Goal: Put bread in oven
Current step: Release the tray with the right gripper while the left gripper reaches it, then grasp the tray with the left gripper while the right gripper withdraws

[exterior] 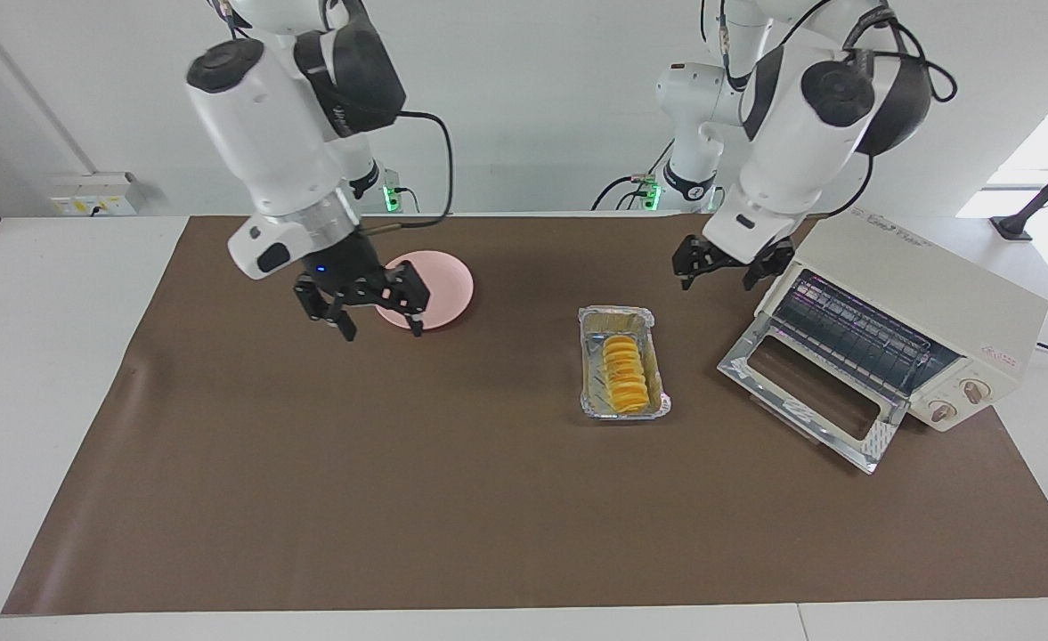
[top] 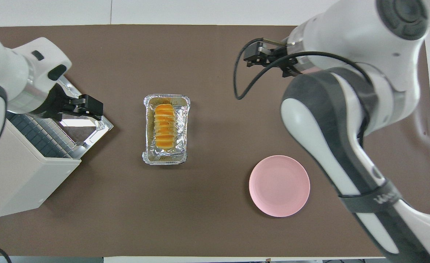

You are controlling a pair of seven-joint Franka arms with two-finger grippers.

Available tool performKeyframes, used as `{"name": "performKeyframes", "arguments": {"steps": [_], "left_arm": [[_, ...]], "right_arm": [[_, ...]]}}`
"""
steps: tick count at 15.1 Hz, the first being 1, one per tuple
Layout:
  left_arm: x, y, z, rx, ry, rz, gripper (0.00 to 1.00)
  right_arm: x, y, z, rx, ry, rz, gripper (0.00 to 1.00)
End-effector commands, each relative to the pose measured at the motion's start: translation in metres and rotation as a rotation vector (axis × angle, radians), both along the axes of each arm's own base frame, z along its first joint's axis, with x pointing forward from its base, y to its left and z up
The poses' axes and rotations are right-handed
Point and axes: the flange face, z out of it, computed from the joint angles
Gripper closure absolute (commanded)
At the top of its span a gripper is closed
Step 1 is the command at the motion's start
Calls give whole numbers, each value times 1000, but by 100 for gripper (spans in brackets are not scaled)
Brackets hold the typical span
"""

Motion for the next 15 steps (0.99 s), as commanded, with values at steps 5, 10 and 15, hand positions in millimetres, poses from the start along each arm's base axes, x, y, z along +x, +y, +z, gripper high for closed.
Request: {"name": "performKeyframes", "arguments": {"steps": [5,10,15], "left_arm": [[5,-94,-83,-19,-47,6,0],[-23,-135,-143,16,-14,30,0],[-33,-133,-174,33,5,42,0]], "right_arm": [[-29,-93,-5,-108,131,208,0],[-52,-140,-4,-174,220,282,0],[-100,-144,3,-181,233,264,0]]}}
